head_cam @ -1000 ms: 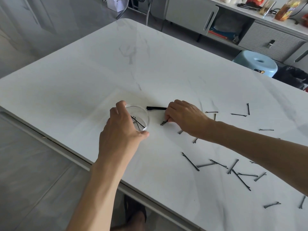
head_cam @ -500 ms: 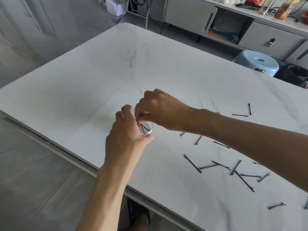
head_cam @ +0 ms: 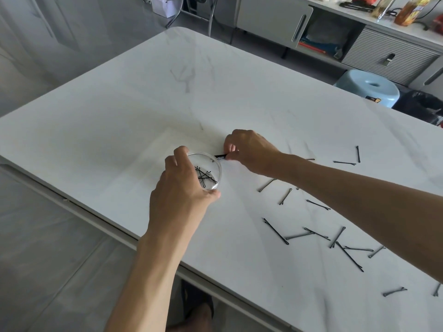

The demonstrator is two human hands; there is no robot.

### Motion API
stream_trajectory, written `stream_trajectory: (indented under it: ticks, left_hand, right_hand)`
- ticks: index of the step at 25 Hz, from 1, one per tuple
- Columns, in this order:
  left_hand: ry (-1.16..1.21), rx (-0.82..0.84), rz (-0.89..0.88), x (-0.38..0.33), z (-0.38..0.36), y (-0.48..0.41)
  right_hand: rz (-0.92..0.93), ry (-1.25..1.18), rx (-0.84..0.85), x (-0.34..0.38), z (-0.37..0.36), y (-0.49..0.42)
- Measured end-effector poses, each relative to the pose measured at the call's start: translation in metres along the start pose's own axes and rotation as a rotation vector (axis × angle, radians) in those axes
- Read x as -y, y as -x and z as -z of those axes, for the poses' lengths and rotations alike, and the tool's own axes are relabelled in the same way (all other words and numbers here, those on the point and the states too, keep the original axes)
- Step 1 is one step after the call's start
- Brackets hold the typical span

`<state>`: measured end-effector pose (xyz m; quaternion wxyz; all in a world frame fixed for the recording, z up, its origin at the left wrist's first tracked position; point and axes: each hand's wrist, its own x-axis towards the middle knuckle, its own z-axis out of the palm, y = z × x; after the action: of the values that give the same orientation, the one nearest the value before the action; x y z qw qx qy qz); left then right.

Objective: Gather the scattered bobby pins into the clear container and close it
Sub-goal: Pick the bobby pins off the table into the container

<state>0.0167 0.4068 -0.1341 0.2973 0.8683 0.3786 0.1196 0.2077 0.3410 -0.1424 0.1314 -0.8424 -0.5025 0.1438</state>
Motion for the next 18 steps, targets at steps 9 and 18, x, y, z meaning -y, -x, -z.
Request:
stream_trajectory:
  ticks: [9,18]
  left_hand:
    - [-0.018,0.054,-0.023,-0.012,-0.001,0.007]
    - [-0.039,0.104,-0.052,-0.026,-0.010,0.009]
  right_hand:
    - [0.027,-0.038,0.119,-0.050,0.025,0.082]
    - [0.041,-0.135,0.222,-0.070,0.029,0.107]
